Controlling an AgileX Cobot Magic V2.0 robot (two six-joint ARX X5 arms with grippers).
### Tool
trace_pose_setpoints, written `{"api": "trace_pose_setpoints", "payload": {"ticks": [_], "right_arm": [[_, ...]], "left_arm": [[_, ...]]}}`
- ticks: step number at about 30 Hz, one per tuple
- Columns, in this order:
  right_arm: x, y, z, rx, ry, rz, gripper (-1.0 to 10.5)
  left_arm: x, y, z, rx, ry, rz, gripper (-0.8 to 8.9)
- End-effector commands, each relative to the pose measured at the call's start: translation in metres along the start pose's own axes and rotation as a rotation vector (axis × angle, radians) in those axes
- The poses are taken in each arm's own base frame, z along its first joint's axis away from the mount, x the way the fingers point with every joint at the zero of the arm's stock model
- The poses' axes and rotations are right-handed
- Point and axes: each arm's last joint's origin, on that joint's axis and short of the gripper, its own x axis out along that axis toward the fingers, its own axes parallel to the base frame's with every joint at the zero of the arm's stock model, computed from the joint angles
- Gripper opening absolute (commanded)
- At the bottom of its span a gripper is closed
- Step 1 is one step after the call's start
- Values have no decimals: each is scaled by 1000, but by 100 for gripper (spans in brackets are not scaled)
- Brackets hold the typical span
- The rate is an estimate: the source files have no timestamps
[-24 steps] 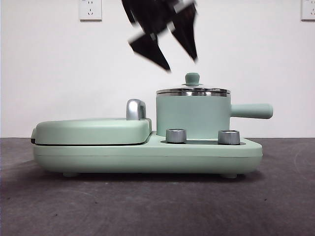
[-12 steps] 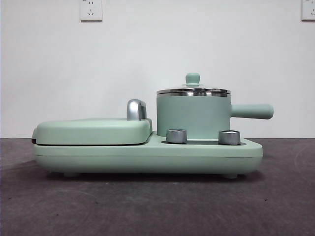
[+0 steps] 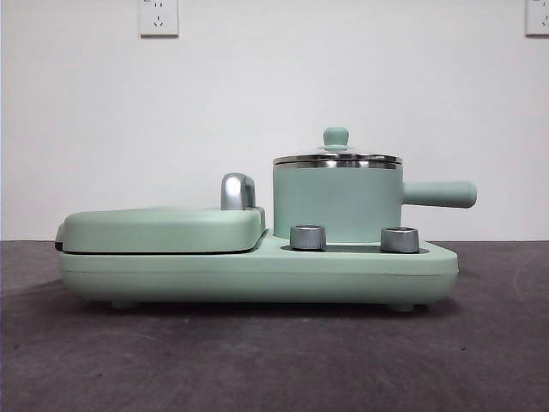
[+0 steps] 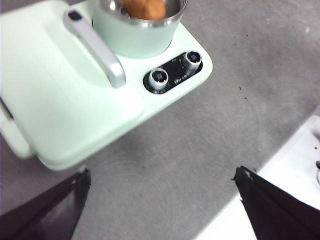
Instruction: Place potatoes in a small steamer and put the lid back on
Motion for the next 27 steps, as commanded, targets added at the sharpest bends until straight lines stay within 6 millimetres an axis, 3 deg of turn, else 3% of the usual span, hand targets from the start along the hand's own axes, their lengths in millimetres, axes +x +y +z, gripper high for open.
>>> {"api": "trace_pose_setpoints", "payload": {"ticks": [1, 7, 11, 13, 14, 16, 17, 27], "right_arm": [[0, 1, 1, -48, -2, 9, 402], [0, 3, 1, -47, 16, 80, 402], [0, 3, 1, -47, 18, 89, 402], [0, 3, 1, -47, 19, 90, 387], [0, 3, 1, -47, 20, 92, 297], [0, 4, 0, -57, 25, 105, -20], [0, 4, 0, -65, 25, 105, 29], [-1, 4, 0, -73, 22, 105, 20]], "left_arm": [[-7, -1, -27, -52, -93, -19, 468], [-18, -1, -80, -89, -227, -39, 468], [-27, -1, -97, -106, -256, -27, 443], [-30, -2, -100, -108, -259, -28, 354], [-31, -2, -102, -108, -258, -28, 265], [-32, -2, -105, -111, -245, -26, -20], [-32, -2, -105, -112, -240, -25, 27], [-32, -2, -107, -111, -227, -23, 20]]}}
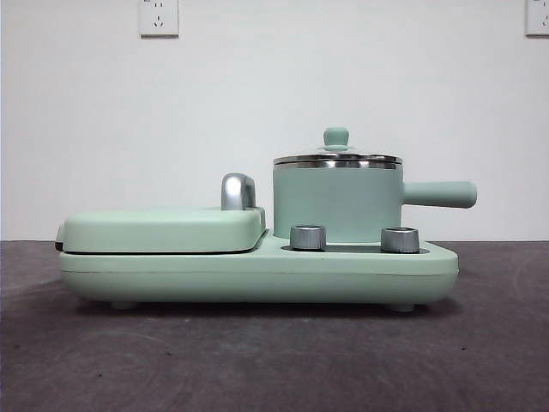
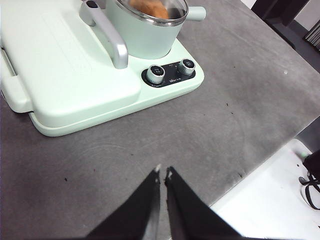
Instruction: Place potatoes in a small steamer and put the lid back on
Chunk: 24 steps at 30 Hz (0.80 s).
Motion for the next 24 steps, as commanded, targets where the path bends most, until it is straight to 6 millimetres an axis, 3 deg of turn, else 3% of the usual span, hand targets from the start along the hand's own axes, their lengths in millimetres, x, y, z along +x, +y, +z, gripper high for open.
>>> {"api": "trace_pose_setpoints", "payload": {"ticks": [1, 12, 20, 24], "right_arm": [[0, 1, 2, -17, -7, 9, 20], [0, 1, 2, -17, -8, 9, 20], [0, 1, 2, -17, -8, 9, 20], [0, 1, 2, -17, -8, 9, 20]], "left_arm": [[-2, -1, 2, 8, -14, -4, 20], [-2, 5, -2, -33, -58, 76, 20], [38, 48, -24, -91, -352, 325, 20], [56, 73, -49, -51, -431, 442, 20]]}}
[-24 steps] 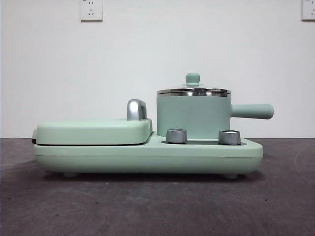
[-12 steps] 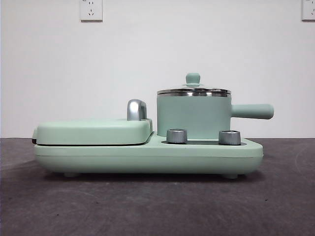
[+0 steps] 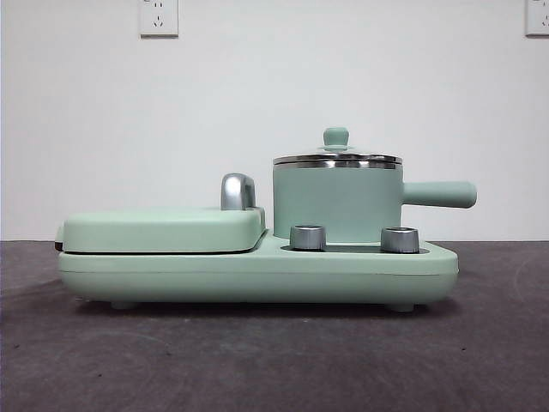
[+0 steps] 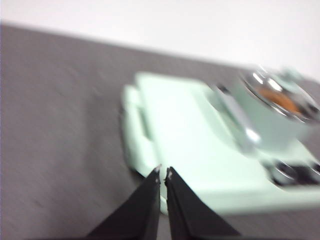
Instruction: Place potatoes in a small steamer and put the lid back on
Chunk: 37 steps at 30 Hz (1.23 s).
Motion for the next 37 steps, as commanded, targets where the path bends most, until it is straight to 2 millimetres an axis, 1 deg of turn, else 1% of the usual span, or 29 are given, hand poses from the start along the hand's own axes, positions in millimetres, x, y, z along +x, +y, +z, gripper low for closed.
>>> {"api": "trace_pose_setpoints", "payload": {"ticks": [1, 7, 9, 12, 16, 22, 37], "right_arm": [[0, 1, 2, -17, -8, 9, 20], [0, 1, 2, -17, -8, 9, 20], [0, 1, 2, -17, -8, 9, 20], [0, 1, 2, -17, -8, 9, 20], [0, 1, 2, -17, -8, 9, 20], [0, 1, 2, -17, -9, 9, 20], [0, 1, 2, -17, -9, 9, 20]], "left_arm": [[11, 13, -21, 57, -43, 60, 20], [25, 32, -69, 69, -31, 154, 20], [27, 35, -80, 68, -29, 176, 20], [29, 39, -89, 69, -41, 214, 20], [31, 41, -95, 75, -31, 245, 20], [34, 40, -96, 132, -64, 243, 20], [36, 40, -97, 136, -85, 235, 20]]}}
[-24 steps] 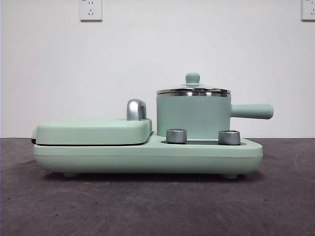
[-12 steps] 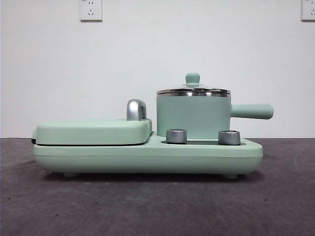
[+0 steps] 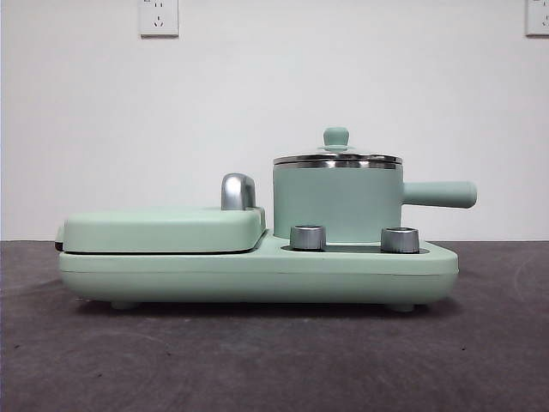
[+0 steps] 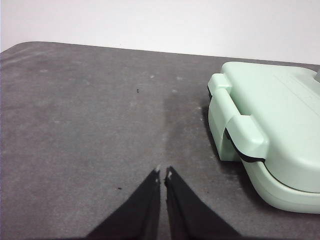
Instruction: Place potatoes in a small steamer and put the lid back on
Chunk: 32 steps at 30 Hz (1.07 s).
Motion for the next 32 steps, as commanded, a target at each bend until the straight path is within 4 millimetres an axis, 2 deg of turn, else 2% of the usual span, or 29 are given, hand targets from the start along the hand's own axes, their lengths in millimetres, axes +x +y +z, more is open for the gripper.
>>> {"api": "trace_pose_setpoints", "payload": {"ticks": [1, 13, 17, 22, 27, 32], "right_arm": [[0, 1, 2, -17, -9, 9, 20], [0, 1, 2, -18, -9, 10, 20], [-4, -4, 1, 20, -53, -67, 20], [3, -24, -9, 106, -208, -258, 20], [29, -54, -31, 82, -444, -381, 20], [51, -79, -60, 54, -580, -507, 20]], "left_arm": [[2, 1, -7, 9, 25, 6, 20], [2, 1, -7, 9, 25, 6, 20], [2, 1, -7, 9, 25, 6, 20], [2, 1, -7, 9, 25, 6, 20], [2, 1, -7, 9, 25, 6, 20], [2, 1, -7, 9, 25, 6, 20]]}}
